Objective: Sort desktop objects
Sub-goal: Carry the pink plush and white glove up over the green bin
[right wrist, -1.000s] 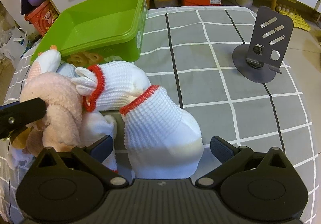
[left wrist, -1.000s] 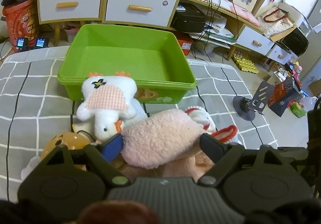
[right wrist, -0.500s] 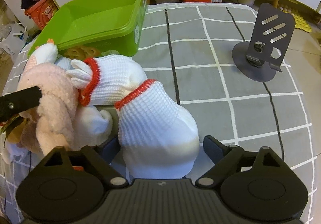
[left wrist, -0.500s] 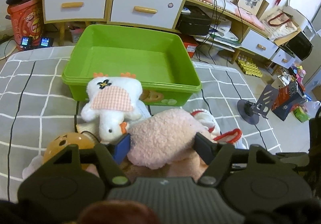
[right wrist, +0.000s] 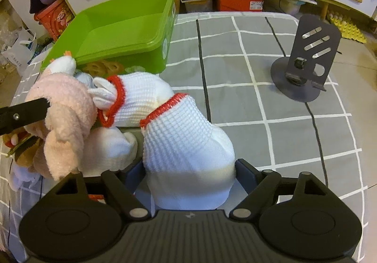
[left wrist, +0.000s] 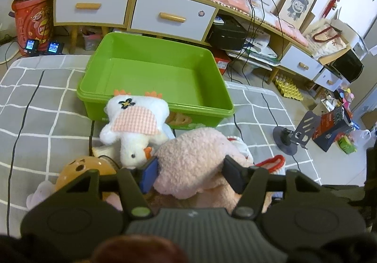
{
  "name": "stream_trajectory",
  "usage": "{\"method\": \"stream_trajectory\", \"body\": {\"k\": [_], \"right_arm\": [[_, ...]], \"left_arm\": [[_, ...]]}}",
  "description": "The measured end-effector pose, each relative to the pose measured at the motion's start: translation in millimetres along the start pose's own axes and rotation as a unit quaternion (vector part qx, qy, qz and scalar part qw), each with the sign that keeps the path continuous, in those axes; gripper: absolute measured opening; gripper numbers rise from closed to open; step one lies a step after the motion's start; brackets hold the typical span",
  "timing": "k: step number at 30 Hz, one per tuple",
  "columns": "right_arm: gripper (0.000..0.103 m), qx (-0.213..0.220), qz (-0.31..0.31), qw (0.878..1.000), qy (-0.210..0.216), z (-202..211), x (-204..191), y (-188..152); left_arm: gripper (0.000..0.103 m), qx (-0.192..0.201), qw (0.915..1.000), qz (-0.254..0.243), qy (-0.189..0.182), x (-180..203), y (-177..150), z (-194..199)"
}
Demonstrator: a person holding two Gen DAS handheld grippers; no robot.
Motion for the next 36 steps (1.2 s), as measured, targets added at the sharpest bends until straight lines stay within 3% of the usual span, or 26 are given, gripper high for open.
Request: {"method": "stream_trajectory", "body": {"k": [11, 21, 29, 36], "right_arm": [[0.082, 0.032, -0.02, 0.999, 0.0, 26, 3, 12], [0.082, 0.092, -0.065, 0.994, 0.013, 57, -1, 50], [0.082, 0.127, -0.087, 0.988, 0.021, 65, -9, 82], [0.082, 0.122, -0.121, 0.984, 0.052, 38, -10, 103]], "left_arm": [[0.057, 0.025, 0.999, 0.029, -0.025, -8, 13, 23], [0.057, 0.075, 0.9928, 0.079, -0.05, -22, 45, 54], [0.057, 0.107, 0.989, 0.101, -0.019, -39, 81, 53], [0.057, 0.105, 0.9877, 0.115, 0.006, -55, 108, 31]]}}
Point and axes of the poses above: each gripper's, at about its wrist camera, not at the fingertips, and z roughly against the way its jaws point, x to its right, y to its top, the point moved 7 cm from there along -z, roughly the way its jaws point, and after that the axes turned 10 degrees about z, right-handed, at the moved point
